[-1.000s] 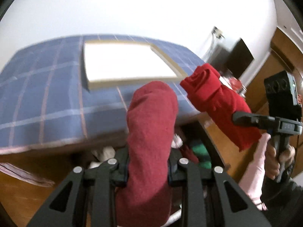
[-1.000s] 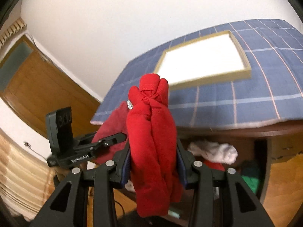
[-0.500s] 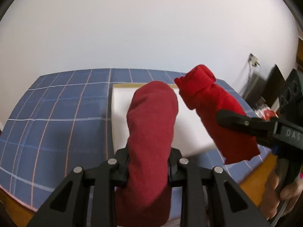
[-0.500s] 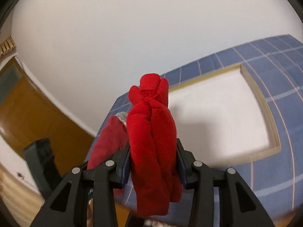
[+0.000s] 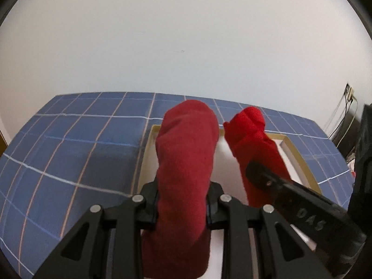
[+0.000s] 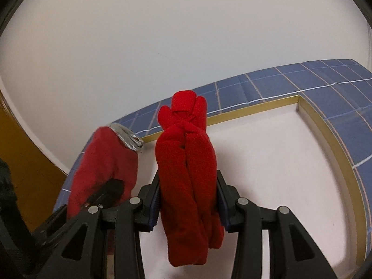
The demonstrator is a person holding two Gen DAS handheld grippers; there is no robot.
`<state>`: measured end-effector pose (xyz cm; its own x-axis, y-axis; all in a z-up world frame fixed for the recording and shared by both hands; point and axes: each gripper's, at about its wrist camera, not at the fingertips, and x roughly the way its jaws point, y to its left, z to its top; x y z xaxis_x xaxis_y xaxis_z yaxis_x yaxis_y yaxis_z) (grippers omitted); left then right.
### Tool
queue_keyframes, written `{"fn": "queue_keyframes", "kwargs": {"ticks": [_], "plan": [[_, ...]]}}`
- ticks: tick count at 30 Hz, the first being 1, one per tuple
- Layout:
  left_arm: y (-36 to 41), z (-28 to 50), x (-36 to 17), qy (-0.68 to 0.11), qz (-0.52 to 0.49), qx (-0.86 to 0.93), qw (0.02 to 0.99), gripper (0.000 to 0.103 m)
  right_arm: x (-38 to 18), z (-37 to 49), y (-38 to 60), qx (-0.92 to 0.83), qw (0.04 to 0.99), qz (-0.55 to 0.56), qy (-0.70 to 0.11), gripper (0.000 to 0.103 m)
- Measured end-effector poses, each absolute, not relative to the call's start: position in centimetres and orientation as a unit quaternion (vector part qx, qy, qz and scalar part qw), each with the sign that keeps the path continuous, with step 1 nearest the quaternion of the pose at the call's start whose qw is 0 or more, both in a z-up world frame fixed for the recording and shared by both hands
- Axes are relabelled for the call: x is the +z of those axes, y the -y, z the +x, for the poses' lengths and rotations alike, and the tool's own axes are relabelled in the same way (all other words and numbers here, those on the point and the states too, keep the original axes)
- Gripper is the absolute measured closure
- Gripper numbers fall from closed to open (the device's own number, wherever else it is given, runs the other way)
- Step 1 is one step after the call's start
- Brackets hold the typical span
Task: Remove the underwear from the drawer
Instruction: 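Carry both red items to the white tray and lower them inside, then open both tools to release the items in the tray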
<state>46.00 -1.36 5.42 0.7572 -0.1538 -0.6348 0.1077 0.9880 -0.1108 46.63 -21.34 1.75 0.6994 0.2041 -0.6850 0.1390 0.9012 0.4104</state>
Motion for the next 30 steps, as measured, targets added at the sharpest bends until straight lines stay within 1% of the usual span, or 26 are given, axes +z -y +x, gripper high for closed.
{"fn": "queue_keyframes", "kwargs": {"ticks": [3,6,9,10,12,13,14,16,17,19,22,24,25,26,28,30], "plan": [[1.8,46.4,4.9,-0.327,-0.007,-0.037,0.944,0.077,0.9,47.3,21.0,0.013,0.896,0.217,-0.386,0.059],[1.0,47.4,3.5,-0.344,-0.022,-0.021,0.939,0.077,1.1,47.2,20.4,0.019,0.899,0.215,-0.382,0.059],[0.5,48.1,2.6,-0.359,-0.036,-0.016,0.933,0.076,1.4,47.5,19.1,0.009,0.907,0.177,-0.382,0.057],[0.3,48.0,2.7,-0.355,-0.037,-0.015,0.934,0.07,1.5,47.5,18.6,0.011,0.909,0.168,-0.382,0.056],[0.4,48.0,2.6,-0.356,-0.03,-0.016,0.934,0.067,1.7,47.7,18.0,0.017,0.909,0.161,-0.385,0.055],[0.6,48.4,2.5,-0.364,-0.025,-0.02,0.931,0.061,1.6,47.9,17.8,0.024,0.906,0.158,-0.391,0.054],[0.7,48.6,2.3,-0.369,-0.021,-0.026,0.929,0.056,1.5,48.3,17.9,0.026,0.905,0.159,-0.394,0.051],[1.0,48.8,2.2,-0.377,-0.021,-0.036,0.925,0.05,1.2,48.6,18.3,0.033,0.901,0.17,-0.397,0.041],[0.9,48.8,2.1,-0.374,-0.026,-0.04,0.926,0.047,1.2,48.5,18.4,0.034,0.902,0.175,-0.394,0.04],[1.0,48.5,2.2,-0.371,-0.032,-0.046,0.927,0.045,1.3,48.0,18.6,0.037,0.905,0.183,-0.384,0.04],[0.8,48.1,2.4,-0.356,-0.039,-0.045,0.932,0.044,1.6,47.4,18.7,0.036,0.909,0.188,-0.369,0.04],[0.7,47.0,2.9,-0.332,-0.039,-0.023,0.942,0.032,1.8,46.9,18.9,0.038,0.916,0.197,-0.346,0.04],[0.5,46.9,3.1,-0.322,-0.041,-0.013,0.946,0.021,2.0,46.3,19.2,0.039,0.922,0.205,-0.327,0.04],[0.4,46.5,3.3,-0.312,-0.043,-0.004,0.949,0.013,2.1,46.1,19.3,0.039,0.925,0.208,-0.315,0.039],[0.2,46.1,3.5,-0.298,-0.047,0.004,0.953,0.006,2.4,45.5,19.3,0.035,0.933,0.21,-0.291,0.037],[0.0,45.8,3.7,-0.287,-0.052,0.006,0.956,0.004,2.9,44.5,19.1,0.031,0.943,0.202,-0.264,0.035]]}}
